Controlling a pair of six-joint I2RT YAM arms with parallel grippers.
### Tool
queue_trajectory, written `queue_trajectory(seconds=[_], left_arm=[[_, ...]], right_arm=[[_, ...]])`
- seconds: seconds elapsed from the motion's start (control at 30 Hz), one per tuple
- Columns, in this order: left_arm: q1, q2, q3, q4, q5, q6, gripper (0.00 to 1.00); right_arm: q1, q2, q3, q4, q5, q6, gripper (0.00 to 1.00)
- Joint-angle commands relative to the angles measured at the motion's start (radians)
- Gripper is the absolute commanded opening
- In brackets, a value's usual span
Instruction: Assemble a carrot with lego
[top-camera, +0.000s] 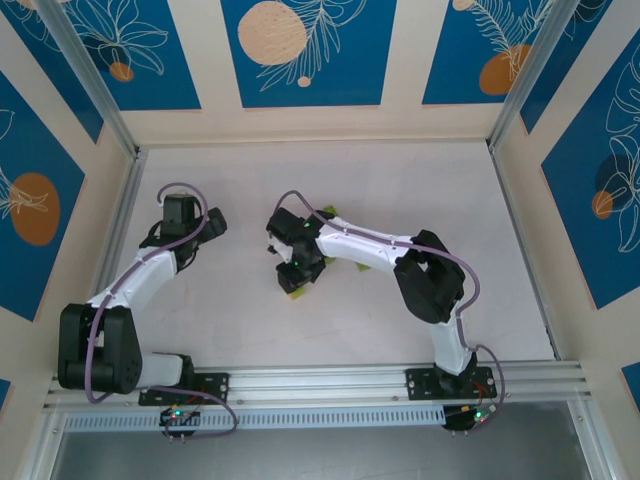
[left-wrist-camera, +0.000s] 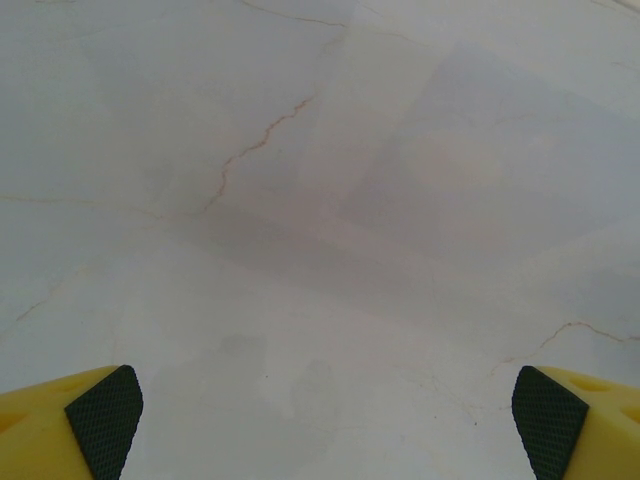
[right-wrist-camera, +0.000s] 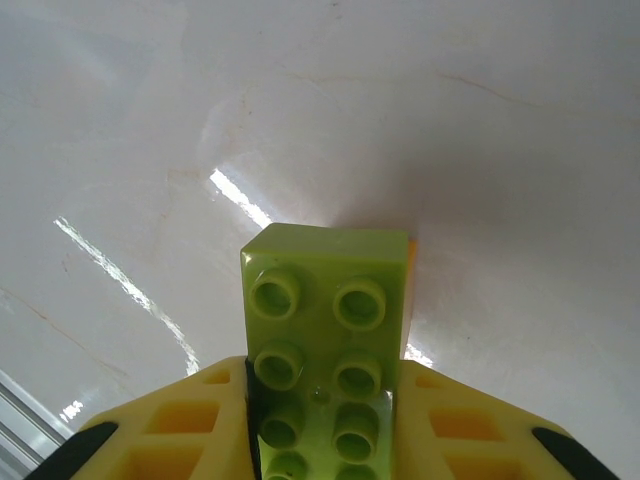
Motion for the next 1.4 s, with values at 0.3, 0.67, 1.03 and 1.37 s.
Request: queue_trajectory(seconds=[0.3, 0.67, 1.03, 1.37], left_arm=[[0.006, -0.014, 0.027, -0.007, 0.009, 0.003, 0.98], [0.007, -0.017, 0.026, -0.007, 0.009, 0.003, 0.97], [0.007, -0.016, 0.027, -0.006, 0.011, 0.002, 0.98], [0.007, -0.02, 0.026, -0.007, 0.009, 0.004, 0.98]], right_arm=[[0.028, 0.07, -0.006, -0.101, 0.039, 0.065, 0.3], [0.004, 0.017, -0.014, -0.085, 0.008, 0.075, 0.3], [0.015, 0.008, -0.025, -0.097, 0.049, 0.057, 0.29], [0.015, 0.053, -0.057, -0.069, 0.024, 0.052, 0.29]])
